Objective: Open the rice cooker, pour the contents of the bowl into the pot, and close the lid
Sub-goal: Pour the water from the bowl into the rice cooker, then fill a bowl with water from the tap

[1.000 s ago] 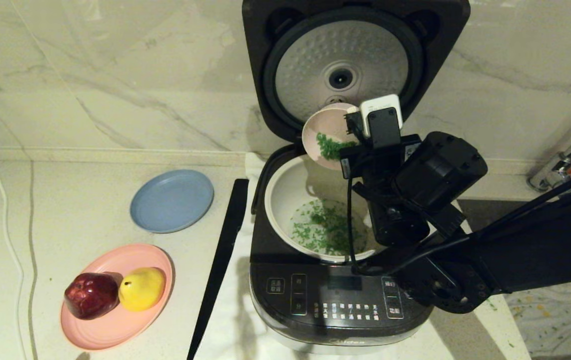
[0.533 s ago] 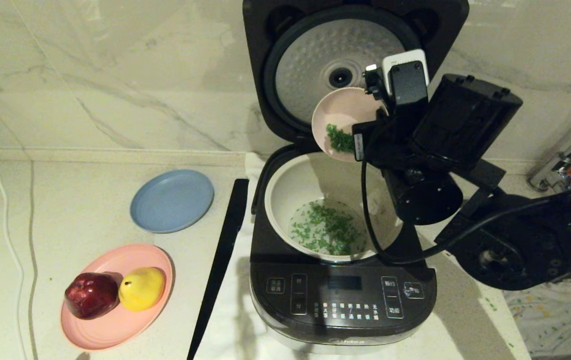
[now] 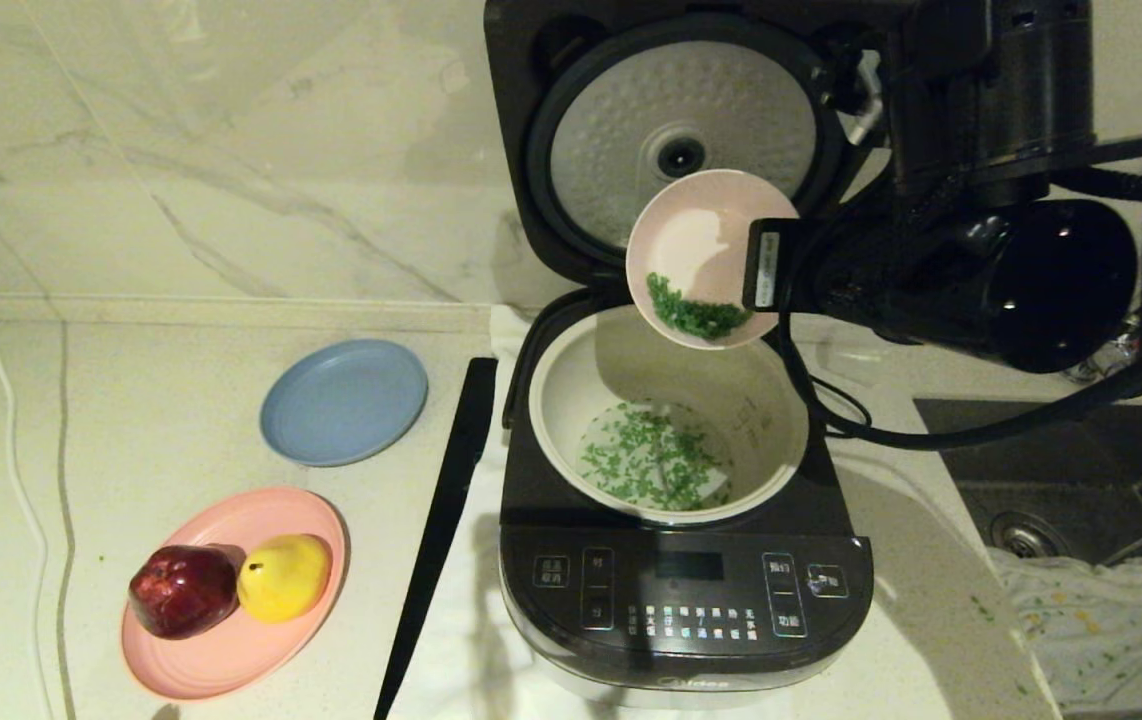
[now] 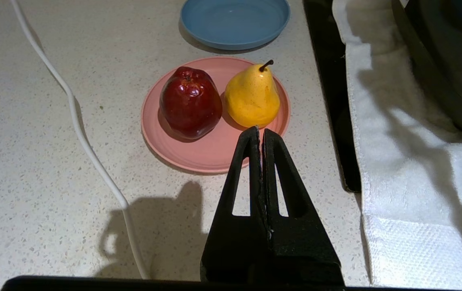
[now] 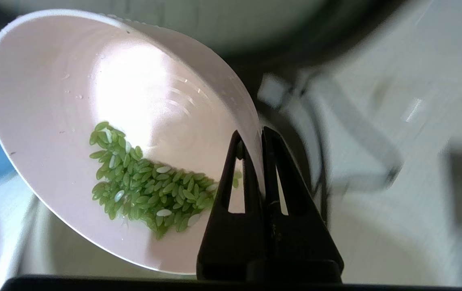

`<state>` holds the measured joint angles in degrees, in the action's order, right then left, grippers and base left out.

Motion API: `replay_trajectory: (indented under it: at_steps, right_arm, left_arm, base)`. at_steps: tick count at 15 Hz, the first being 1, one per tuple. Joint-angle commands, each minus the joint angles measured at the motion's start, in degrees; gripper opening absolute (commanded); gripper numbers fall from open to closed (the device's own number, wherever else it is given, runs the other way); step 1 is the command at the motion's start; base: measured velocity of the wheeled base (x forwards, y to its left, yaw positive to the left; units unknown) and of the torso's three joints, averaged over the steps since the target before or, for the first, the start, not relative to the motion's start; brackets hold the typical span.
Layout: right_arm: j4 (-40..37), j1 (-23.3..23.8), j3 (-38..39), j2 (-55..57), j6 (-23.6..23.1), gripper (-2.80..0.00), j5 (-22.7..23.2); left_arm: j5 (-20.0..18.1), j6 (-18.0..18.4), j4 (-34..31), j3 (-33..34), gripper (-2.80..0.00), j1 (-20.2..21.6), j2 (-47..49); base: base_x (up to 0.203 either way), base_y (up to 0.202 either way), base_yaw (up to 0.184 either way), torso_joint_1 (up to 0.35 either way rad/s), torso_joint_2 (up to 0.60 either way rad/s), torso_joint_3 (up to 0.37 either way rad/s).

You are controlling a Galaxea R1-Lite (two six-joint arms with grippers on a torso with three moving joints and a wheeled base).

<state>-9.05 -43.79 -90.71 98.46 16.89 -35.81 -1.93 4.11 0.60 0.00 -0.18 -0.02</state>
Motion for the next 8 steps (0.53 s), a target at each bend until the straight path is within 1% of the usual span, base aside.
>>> replay_trajectory:
  at_steps: [1, 3, 4, 6, 8]
  right_arm:
    - [-19.0, 0.8, -5.1, -1.7, 9.0, -2.80, 6.6]
    - [-27.7, 2.1, -7.1, -3.4, 13.0, -2.80, 13.5]
    - [-30.6, 3.1, -7.5, -4.9, 13.9, -2.80, 16.5]
    - [-34.7, 5.7, -7.7, -8.5, 14.3, -2.80, 21.7]
    - [-39.2, 9.3, -7.7, -12.3, 14.3, -2.80, 25.6]
  left_arm:
    - [0.0, 0.0, 0.0, 0.3, -2.80, 0.0, 0.0]
    - [0.0, 0.0, 0.0, 0.3, -2.80, 0.0, 0.0]
    - [0.0, -0.1, 0.0, 0.3, -2.80, 0.0, 0.0]
    - [0.0, 0.0, 0.0, 0.3, -2.80, 0.0, 0.0]
    - [0.0, 0.0, 0.0, 0.3, -2.80, 0.0, 0.0]
  base:
    - [0.000, 0.000, 0.000, 0.000, 0.00, 0.000]
    - [0.000, 0.000, 0.000, 0.000, 0.00, 0.000]
    - [0.000, 0.000, 0.000, 0.000, 0.00, 0.000]
    - [0.000, 0.000, 0.000, 0.000, 0.00, 0.000]
    - [0.000, 0.000, 0.000, 0.000, 0.00, 0.000]
